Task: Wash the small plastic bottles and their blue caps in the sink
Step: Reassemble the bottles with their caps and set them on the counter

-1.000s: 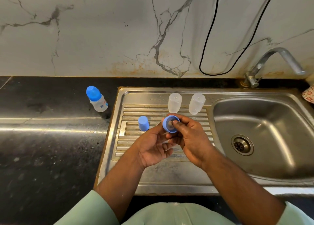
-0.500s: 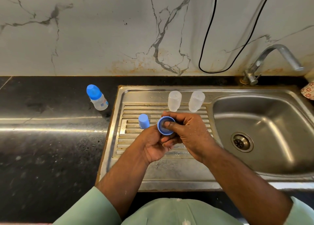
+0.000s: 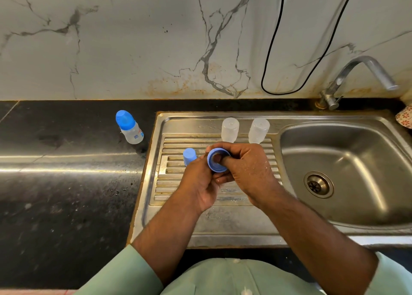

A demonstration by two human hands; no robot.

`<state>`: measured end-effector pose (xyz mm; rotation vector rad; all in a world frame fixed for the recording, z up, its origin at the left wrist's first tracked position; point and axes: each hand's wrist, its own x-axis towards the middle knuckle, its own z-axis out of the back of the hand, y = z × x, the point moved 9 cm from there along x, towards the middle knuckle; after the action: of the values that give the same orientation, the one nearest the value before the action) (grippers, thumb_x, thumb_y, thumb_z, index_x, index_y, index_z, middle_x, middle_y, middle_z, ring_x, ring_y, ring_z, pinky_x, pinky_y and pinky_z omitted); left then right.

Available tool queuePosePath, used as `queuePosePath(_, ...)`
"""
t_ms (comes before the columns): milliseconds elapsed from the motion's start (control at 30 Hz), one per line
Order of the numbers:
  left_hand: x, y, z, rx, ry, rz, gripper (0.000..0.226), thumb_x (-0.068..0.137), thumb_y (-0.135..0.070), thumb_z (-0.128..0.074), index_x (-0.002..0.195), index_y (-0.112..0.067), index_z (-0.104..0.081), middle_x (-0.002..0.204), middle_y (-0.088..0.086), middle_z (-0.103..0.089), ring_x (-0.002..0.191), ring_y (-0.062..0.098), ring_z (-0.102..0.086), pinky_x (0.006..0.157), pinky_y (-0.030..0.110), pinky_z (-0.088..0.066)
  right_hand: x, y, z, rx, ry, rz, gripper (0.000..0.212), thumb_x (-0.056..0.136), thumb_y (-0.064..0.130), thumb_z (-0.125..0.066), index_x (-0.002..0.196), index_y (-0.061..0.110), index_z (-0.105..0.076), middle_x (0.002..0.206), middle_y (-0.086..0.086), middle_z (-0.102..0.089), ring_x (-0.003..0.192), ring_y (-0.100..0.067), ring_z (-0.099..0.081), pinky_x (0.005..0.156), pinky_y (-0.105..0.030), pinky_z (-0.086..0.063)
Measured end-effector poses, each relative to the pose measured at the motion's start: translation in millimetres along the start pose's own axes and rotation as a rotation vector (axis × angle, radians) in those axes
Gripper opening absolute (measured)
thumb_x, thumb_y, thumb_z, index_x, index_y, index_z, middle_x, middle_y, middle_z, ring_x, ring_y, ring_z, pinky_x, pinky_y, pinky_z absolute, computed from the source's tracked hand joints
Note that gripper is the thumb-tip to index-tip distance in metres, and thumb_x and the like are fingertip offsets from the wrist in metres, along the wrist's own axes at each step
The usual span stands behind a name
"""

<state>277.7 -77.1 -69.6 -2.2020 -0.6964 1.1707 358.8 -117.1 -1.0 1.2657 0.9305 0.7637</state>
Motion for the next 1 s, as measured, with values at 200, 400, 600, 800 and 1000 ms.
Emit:
queuePosePath(200, 2.1, 7.0, 3.0, -0.035, 0.045, 0.123, 0.017, 0.101, -0.02, -0.054, 0.096, -0.009, -0.065, 0.068, 0.008, -0.052, 0.049, 0.013, -0.047, 0.049, 0.023, -0.043, 5.4, -3.8, 4.9, -0.185, -0.013, 0.019, 0.024, 0.08, 0.01, -0.075, 0.095, 0.029, -0.073, 0.092, 0.016, -0.07, 0.093, -0.007, -0.066, 0.082, -0.032, -0.057)
queuePosePath(400, 12.6, 3.2, -3.8, 0.176, 0.05, -0.026, 0.025, 0.102, -0.014, -0.05, 0.106, 0.0, -0.071, 0.071, 0.01, -0.061, 0.057, 0.017, -0.053, 0.058, 0.03, -0.045, 5.6, -5.5, 20.4, -0.124, -0.101, -0.016, 0.016, 0.082, 0.002, -0.072, 0.092, 0.014, -0.074, 0.085, -0.006, -0.072, 0.057, -0.018, -0.067, 0.049, -0.03, -0.056)
queuePosePath(600, 26.2, 2.2, -11.5, 0.451, -0.054, -0.018, 0.018, 0.097, -0.029, -0.06, 0.097, -0.013, -0.069, 0.078, 0.005, -0.071, 0.061, 0.015, -0.061, 0.055, 0.027, -0.035, 7.6, -27.4, 43.3, 0.022, -0.158, -0.133, 0.017, 0.089, 0.009, -0.067, 0.098, 0.021, -0.074, 0.095, 0.001, -0.071, 0.067, -0.015, -0.067, 0.056, -0.023, -0.054)
queuePosePath(800, 110.6, -62.8, -47.8, 1.167, -0.188, -0.471, 0.042, 0.083, -0.032, -0.078, 0.117, -0.021, -0.056, 0.124, 0.008, -0.056, 0.107, 0.028, -0.058, 0.077, 0.026, -0.045, 24.6, -69.6, 55.7, 0.534, -0.131, -0.415, 0.007, 0.095, 0.015, -0.06, 0.101, 0.014, -0.063, 0.11, -0.014, -0.063, 0.095, -0.026, -0.064, 0.078, -0.036, -0.059)
queuePosePath(1000, 176.1, -51.8, -76.9, 1.706, -0.06, -0.373, 0.086, 0.078, -0.038, -0.082, 0.15, -0.034, -0.034, 0.156, 0.012, -0.025, 0.138, 0.038, -0.035, 0.108, 0.047, -0.041, 41.8, -62.5, 77.5, 0.38, -0.146, -0.302, 0.032, 0.088, -0.001, -0.065, 0.106, 0.022, -0.052, 0.117, -0.015, -0.063, 0.106, -0.025, -0.065, 0.09, -0.035, -0.056)
